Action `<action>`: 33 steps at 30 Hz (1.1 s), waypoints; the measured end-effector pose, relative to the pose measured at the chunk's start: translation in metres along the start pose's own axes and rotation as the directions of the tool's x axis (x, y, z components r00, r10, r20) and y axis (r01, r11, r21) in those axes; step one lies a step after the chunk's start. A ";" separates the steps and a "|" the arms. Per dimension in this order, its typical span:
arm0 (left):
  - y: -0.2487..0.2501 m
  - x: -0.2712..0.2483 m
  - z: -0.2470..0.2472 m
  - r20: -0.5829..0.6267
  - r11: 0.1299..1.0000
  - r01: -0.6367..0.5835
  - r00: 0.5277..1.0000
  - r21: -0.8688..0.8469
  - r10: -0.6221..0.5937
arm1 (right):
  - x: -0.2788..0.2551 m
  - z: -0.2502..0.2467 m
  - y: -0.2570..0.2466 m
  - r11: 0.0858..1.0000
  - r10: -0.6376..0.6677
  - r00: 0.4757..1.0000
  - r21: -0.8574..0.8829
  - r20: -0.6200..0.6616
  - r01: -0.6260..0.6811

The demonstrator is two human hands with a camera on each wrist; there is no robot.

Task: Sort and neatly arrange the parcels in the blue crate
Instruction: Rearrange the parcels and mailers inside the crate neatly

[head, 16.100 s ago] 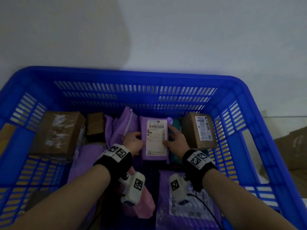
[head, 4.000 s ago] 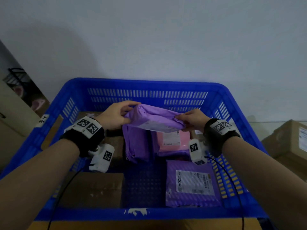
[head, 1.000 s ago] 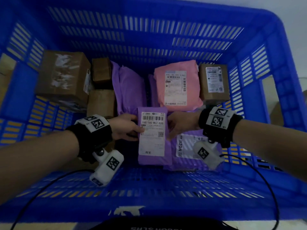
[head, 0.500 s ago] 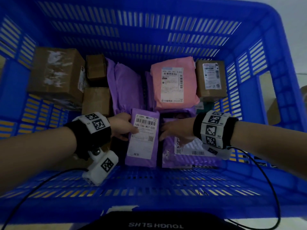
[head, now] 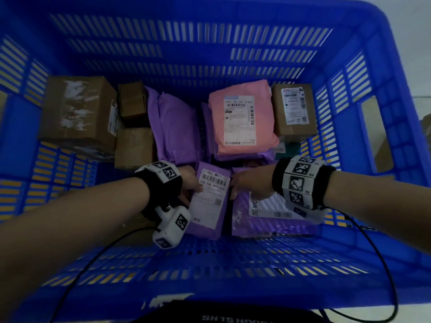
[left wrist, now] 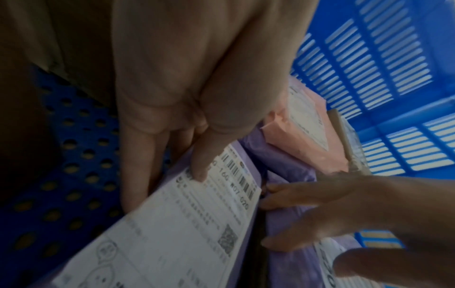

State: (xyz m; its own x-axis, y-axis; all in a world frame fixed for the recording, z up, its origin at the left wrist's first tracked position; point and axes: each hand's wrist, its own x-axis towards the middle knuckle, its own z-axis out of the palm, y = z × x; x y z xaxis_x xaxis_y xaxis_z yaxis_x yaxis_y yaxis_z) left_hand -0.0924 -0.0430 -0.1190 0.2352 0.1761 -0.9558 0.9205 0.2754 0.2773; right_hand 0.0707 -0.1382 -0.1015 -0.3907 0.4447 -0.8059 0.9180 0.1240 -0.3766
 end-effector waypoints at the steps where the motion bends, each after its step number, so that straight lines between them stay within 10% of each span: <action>1: 0.000 0.002 0.000 0.003 1.000 -0.001 1.000 -0.012 0.001 | 0.001 0.001 0.000 1.000 0.008 1.000 0.026 -0.003 -0.008; 22: 0.000 0.004 0.004 -0.029 0.996 -0.050 0.998 -0.073 0.048 | -0.001 -0.004 -0.001 0.991 0.102 0.994 0.083 0.028 -0.104; 33: 0.012 -0.072 -0.056 -0.159 0.932 -0.340 0.921 0.123 0.357 | -0.008 -0.071 -0.037 0.944 0.179 0.853 0.329 -0.490 -0.009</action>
State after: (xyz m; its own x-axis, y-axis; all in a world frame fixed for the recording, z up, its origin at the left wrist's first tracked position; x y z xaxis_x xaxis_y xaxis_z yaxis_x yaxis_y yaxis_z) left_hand -0.1160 0.0001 -0.0416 0.4956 0.4104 -0.7655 0.8164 0.0807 0.5718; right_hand 0.0444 -0.0837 -0.0489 -0.1358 0.8362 -0.5314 0.8484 -0.1789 -0.4983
